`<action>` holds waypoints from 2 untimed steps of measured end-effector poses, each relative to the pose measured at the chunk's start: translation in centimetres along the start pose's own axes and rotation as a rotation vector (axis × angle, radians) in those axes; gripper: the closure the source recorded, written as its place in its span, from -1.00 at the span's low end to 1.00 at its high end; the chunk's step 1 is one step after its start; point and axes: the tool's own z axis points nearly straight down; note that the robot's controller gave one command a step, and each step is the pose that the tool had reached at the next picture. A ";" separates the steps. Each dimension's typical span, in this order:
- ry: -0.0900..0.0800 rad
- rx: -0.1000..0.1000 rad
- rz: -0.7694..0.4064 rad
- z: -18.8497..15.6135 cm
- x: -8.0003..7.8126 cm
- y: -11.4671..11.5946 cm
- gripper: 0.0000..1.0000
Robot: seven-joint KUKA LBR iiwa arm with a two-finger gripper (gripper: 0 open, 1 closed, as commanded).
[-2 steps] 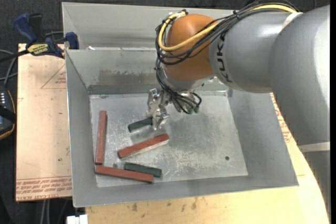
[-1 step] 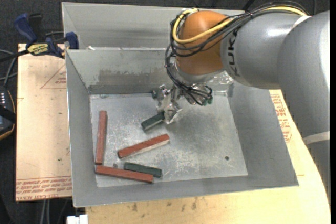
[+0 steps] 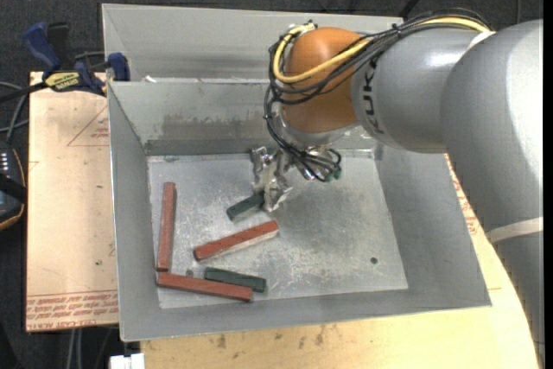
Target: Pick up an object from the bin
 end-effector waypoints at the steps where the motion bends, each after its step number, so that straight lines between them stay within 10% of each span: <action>1: -0.004 -0.010 -0.033 -1.3 0.0 2.6 1.00; 2: -0.010 -0.002 -0.051 -18.5 -0.6 1.4 1.00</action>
Offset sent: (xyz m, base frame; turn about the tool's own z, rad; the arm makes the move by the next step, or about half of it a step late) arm -0.0036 0.0150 0.1825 -0.0529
